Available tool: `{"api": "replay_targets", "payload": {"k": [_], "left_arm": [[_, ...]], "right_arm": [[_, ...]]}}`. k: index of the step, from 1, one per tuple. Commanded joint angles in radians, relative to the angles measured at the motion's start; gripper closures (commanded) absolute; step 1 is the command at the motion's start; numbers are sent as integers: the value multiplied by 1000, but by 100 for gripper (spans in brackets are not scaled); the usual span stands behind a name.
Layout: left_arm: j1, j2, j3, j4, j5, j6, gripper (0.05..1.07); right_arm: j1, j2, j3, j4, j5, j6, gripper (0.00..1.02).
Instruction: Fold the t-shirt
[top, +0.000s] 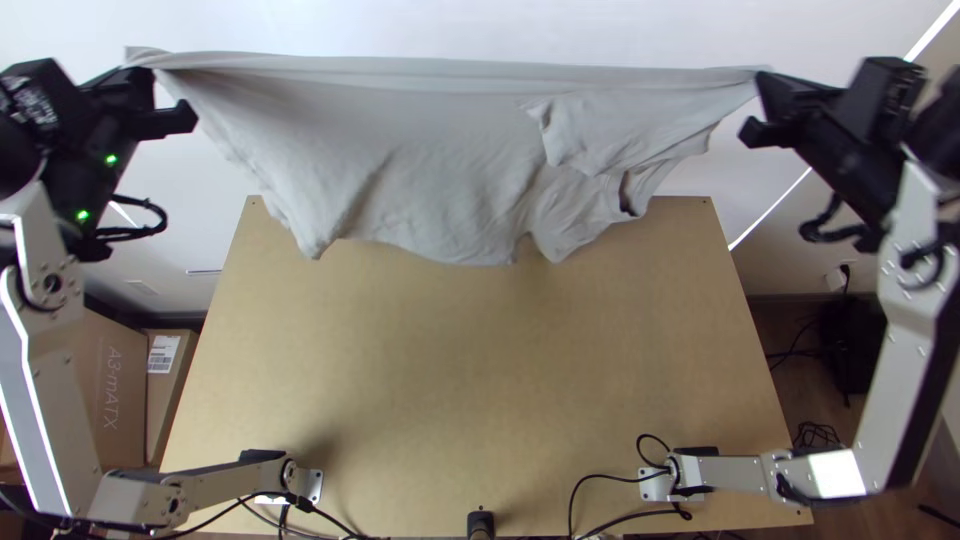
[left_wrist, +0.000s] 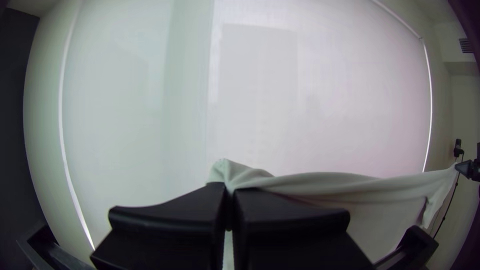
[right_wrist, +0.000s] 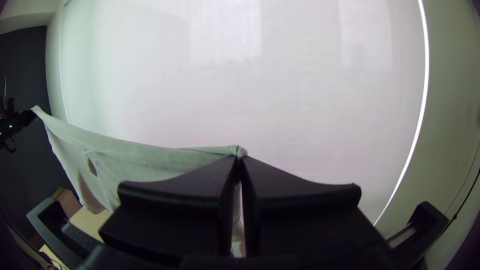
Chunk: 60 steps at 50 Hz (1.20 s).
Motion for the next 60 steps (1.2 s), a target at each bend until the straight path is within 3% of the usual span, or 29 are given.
{"api": "replay_targets", "payload": {"k": [1,25,33,39,47,53,60], "left_arm": [[36,-127,30,55,-48,15,105],[34,-550,-96,80,-64,1,105],[34,-650,-260,29,-62,-54,105],[34,-762,-470,23,-31,-80,105],[20,-897,-849,2,11,-85,105],[-32,-969,-1116,-17,31,-41,105],[-84,-994,-1318,14,38,-24,105]], "right_arm": [[-17,-140,6,40,70,22,100],[-66,-472,-14,-58,98,47,100],[-66,-491,-74,-89,73,122,100],[-64,-548,-284,-34,63,157,100],[-43,-663,-726,115,38,197,100],[39,-675,-988,160,37,309,100],[57,-667,-1250,255,20,338,100]]}}
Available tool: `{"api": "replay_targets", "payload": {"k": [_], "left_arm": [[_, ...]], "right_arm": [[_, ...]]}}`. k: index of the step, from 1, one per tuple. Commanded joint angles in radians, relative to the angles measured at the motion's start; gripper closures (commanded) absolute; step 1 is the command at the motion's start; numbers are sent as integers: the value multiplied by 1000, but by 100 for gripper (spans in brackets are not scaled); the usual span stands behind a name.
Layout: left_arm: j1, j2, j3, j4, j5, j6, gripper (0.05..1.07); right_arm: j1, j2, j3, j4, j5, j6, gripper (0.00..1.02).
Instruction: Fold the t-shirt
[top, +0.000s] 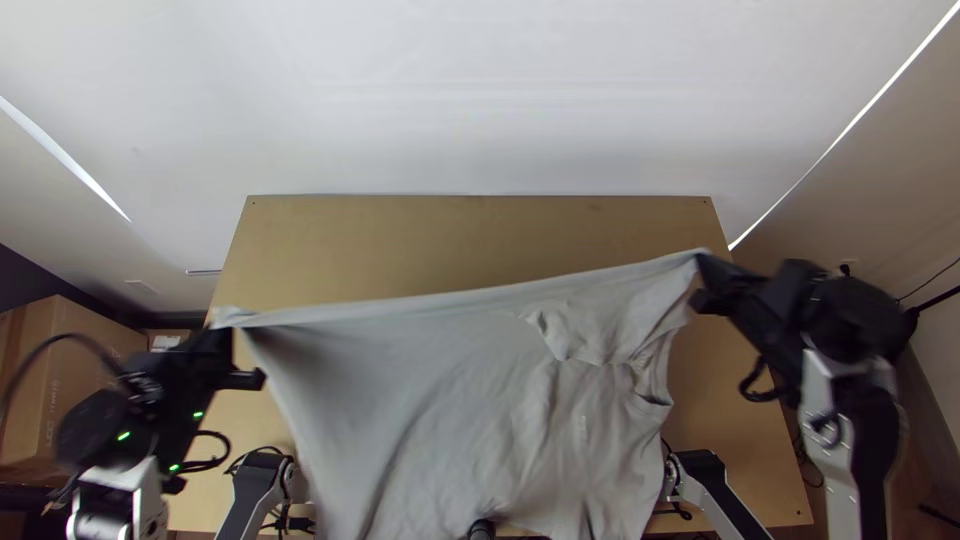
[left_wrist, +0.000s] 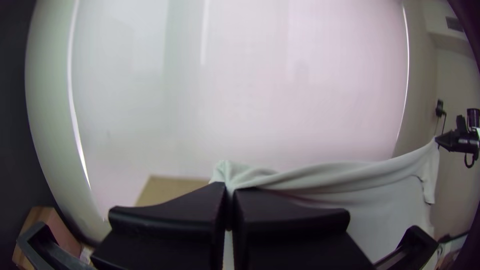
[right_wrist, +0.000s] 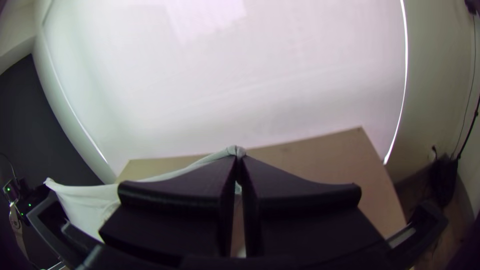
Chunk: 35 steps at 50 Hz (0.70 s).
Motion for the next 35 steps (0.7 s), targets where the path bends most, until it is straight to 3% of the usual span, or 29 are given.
{"api": "replay_targets", "payload": {"k": [1,13,35], "left_arm": [[-23,-17,-104,44,-15,17,105],[-29,154,-222,226,17,44,105],[16,684,-194,585,63,61,105]], "right_arm": [[17,0,-158,91,25,62,100],[41,188,-241,229,28,51,100],[15,652,-112,448,28,3,100]]}}
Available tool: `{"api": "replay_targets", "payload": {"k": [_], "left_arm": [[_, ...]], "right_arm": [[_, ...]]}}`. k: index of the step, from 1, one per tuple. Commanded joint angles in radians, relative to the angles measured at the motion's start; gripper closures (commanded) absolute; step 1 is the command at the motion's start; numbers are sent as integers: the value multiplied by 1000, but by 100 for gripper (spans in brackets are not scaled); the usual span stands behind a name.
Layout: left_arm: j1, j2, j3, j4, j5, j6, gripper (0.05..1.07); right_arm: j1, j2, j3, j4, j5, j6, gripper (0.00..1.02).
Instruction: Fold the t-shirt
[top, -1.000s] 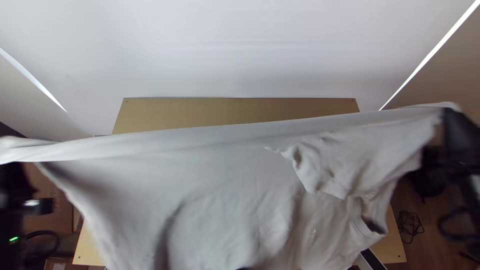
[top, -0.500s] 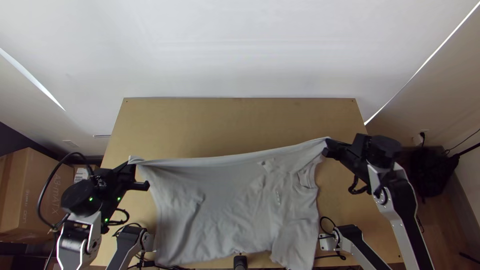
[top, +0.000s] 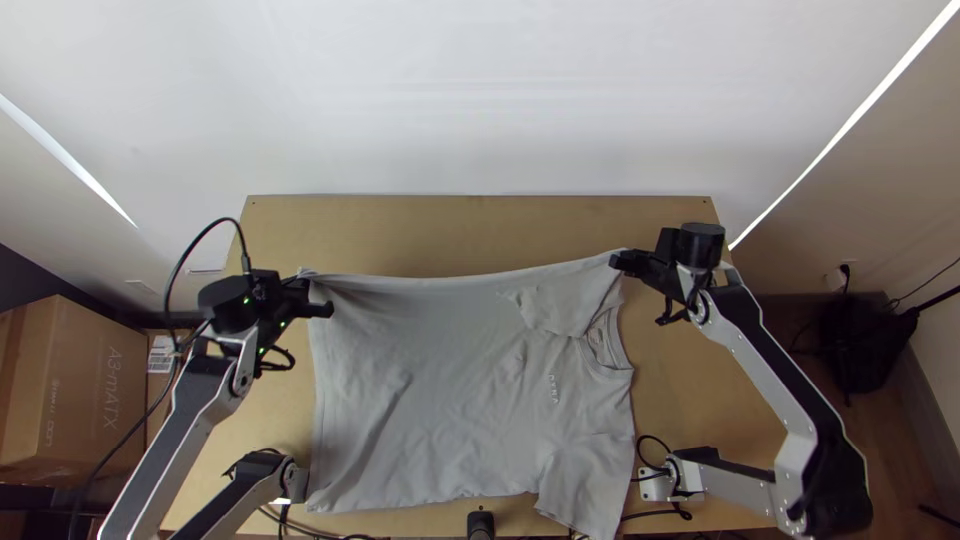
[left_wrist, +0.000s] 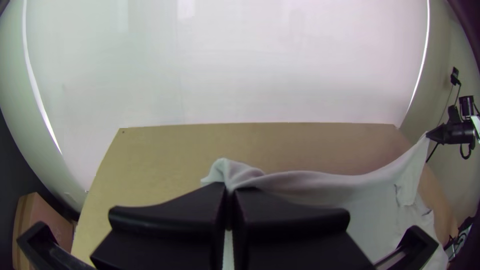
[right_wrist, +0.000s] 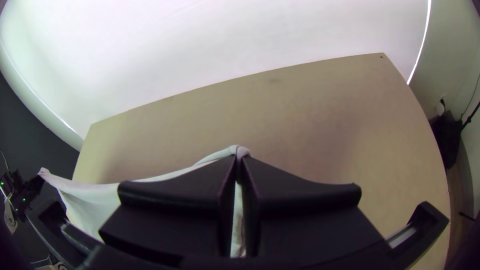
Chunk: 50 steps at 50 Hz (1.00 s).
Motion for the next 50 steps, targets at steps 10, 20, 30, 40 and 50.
{"api": "replay_targets", "payload": {"k": [10,20,30,40,50], "left_arm": [[17,345,98,132,16,17,105],[34,564,246,148,20,17,105],[46,742,405,155,20,20,105],[63,888,562,142,24,17,105],[69,1015,709,110,24,17,105]], "right_arm": [[-29,268,140,87,10,-43,100],[-51,427,258,90,10,-59,100],[-74,574,402,90,10,-72,100],[-88,697,554,62,10,-72,100],[-92,800,691,30,10,-70,100]]}}
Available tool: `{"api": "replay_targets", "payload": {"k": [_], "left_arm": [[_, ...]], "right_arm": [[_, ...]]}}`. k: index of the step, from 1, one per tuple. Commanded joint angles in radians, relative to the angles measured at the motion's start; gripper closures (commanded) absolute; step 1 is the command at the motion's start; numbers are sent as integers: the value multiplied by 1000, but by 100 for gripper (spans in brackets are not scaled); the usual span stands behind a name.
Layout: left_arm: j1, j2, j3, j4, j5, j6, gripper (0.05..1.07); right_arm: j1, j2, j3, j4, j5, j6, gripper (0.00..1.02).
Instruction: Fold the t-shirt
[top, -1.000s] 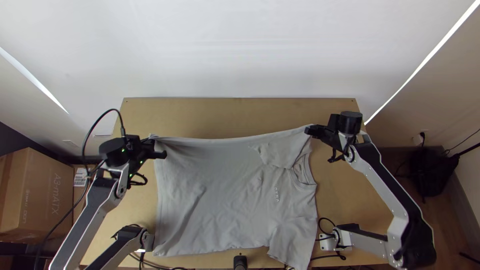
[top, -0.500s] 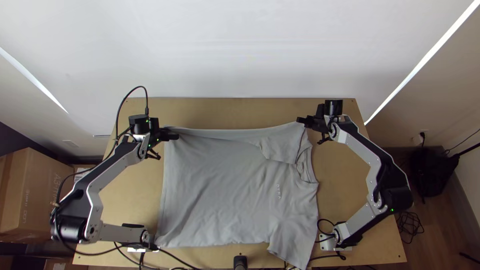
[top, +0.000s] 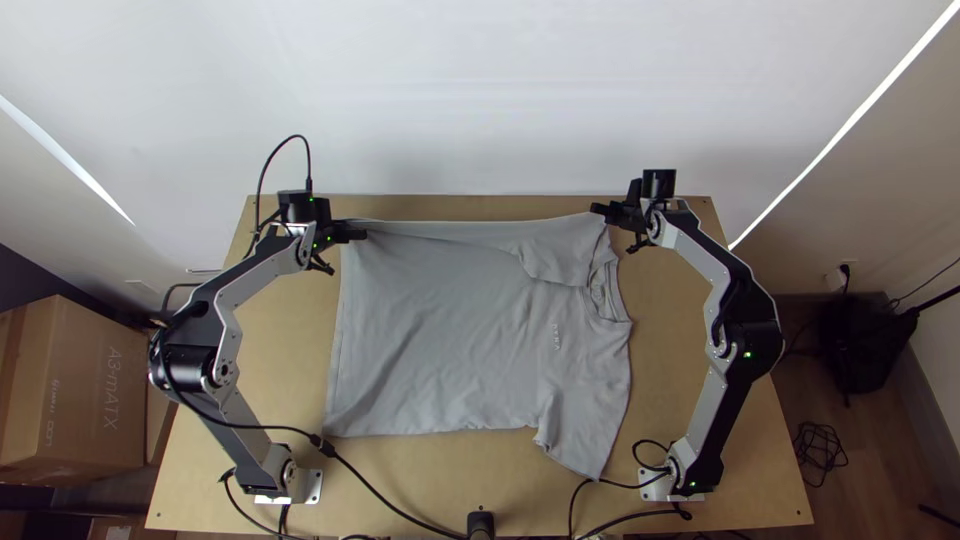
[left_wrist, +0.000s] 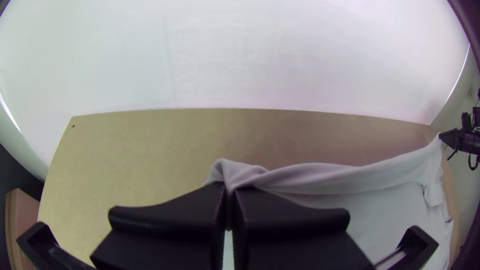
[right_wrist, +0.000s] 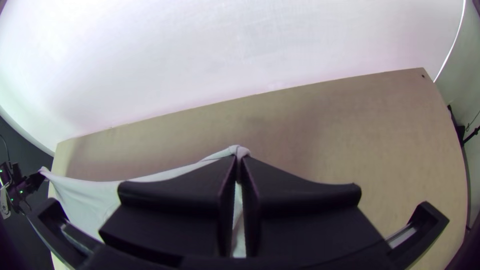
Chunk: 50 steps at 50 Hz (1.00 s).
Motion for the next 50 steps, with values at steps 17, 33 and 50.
{"api": "replay_targets", "payload": {"k": [17,33,50], "left_arm": [[20,175,248,-69,-2,0,105],[49,109,305,-201,-4,-10,10],[142,-245,205,-365,107,-18,10]], "right_arm": [[-29,168,274,-100,14,-16,90],[-68,76,260,-201,31,12,3],[-150,-274,172,-569,-66,64,3]]}}
